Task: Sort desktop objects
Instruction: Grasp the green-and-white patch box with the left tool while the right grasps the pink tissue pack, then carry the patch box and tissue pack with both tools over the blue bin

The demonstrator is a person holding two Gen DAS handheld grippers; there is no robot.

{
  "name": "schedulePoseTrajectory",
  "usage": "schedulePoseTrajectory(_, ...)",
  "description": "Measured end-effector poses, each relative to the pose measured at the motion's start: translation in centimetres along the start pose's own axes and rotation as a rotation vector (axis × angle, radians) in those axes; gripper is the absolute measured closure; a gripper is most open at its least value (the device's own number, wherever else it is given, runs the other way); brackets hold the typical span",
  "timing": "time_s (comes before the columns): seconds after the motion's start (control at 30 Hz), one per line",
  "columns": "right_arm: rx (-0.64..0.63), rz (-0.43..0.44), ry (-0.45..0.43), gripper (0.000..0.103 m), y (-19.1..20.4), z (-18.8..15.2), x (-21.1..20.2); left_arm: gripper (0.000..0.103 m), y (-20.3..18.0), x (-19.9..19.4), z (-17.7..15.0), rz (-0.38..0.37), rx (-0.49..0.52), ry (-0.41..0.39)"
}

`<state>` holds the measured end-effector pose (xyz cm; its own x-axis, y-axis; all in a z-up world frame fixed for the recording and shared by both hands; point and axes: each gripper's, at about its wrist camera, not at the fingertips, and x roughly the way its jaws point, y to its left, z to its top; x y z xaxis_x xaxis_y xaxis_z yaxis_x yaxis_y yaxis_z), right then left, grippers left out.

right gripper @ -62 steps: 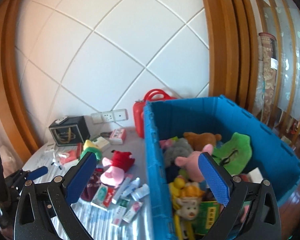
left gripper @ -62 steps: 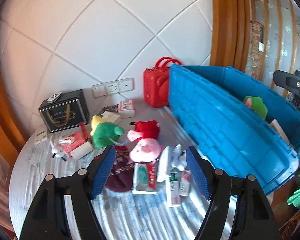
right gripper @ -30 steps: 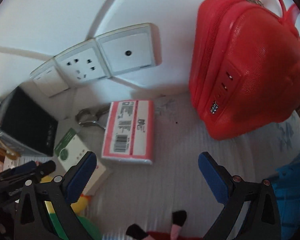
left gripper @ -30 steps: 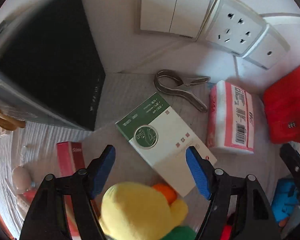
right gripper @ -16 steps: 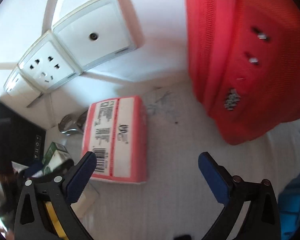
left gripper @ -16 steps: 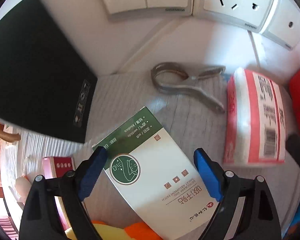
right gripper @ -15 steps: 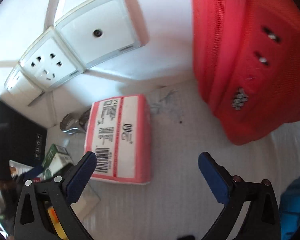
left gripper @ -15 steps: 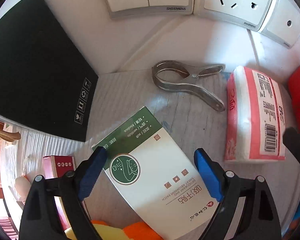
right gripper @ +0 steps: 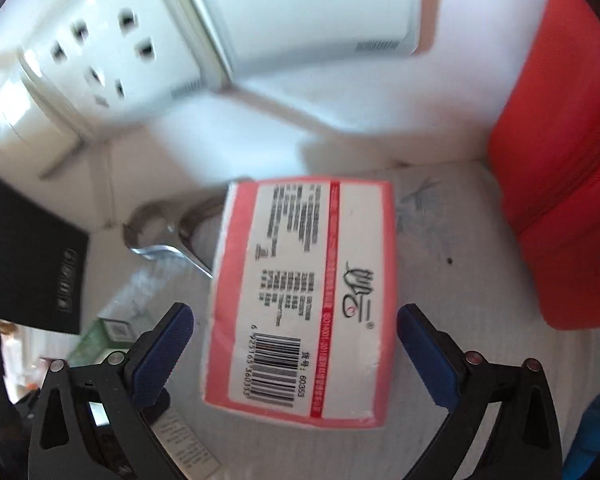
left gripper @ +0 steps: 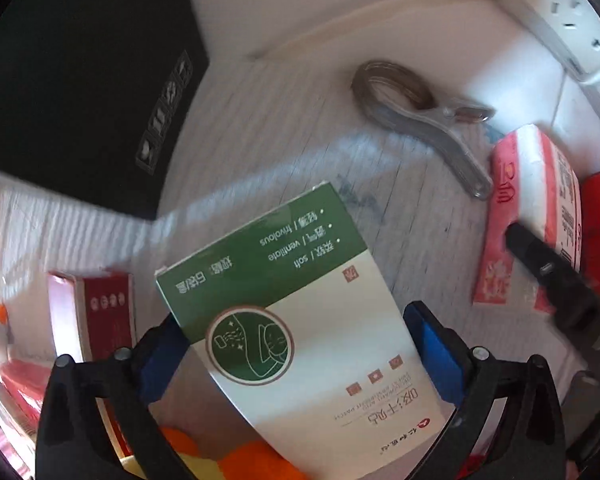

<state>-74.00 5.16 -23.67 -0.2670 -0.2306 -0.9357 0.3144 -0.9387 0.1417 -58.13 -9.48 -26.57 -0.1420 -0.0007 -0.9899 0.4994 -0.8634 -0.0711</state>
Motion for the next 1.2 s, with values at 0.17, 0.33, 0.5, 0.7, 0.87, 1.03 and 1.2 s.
schedulePoseTrajectory(0.17, -0.047, -0.030, 0.042, 0.012, 0.0, -1.9, 0.3, 0.008, -1.2, -1.8, -2.7, 0.035, 0.170, -0.025)
schedulePoseTrajectory(0.33, -0.076, 0.063, 0.088, 0.012, 1.8, -5.5, -0.5, 0.017, 2.0, -3.3, -5.9, 0.119, 0.241, 0.007)
schedulePoseTrajectory(0.5, -0.189, 0.083, 0.113, 0.012, 5.8, -10.3, -1.5, 0.018, 7.8, -5.4, -10.6, 0.104, 0.164, 0.012)
schedulePoseTrajectory(0.7, -0.293, 0.162, 0.198, 0.012, 9.7, -18.2, -3.6, 0.021, 11.5, -8.8, -20.1, 0.081, 0.160, -0.012)
schedulePoseTrajectory(0.87, -0.303, 0.157, 0.230, 0.012, 10.4, -24.1, -5.9, 0.026, 12.8, -9.6, -28.4, 0.054, 0.156, 0.010)
schedulePoseTrajectory(1.03, -0.307, 0.196, 0.249, 0.013, 10.4, -28.7, -8.3, 0.028, 13.2, -9.9, -35.2, 0.023, 0.158, 0.020)
schedulePoseTrajectory(1.2, -0.285, 0.184, 0.210, 0.013, 9.8, -31.0, -10.9, 0.028, 13.3, -10.0, -39.4, 0.038, 0.164, -0.024)
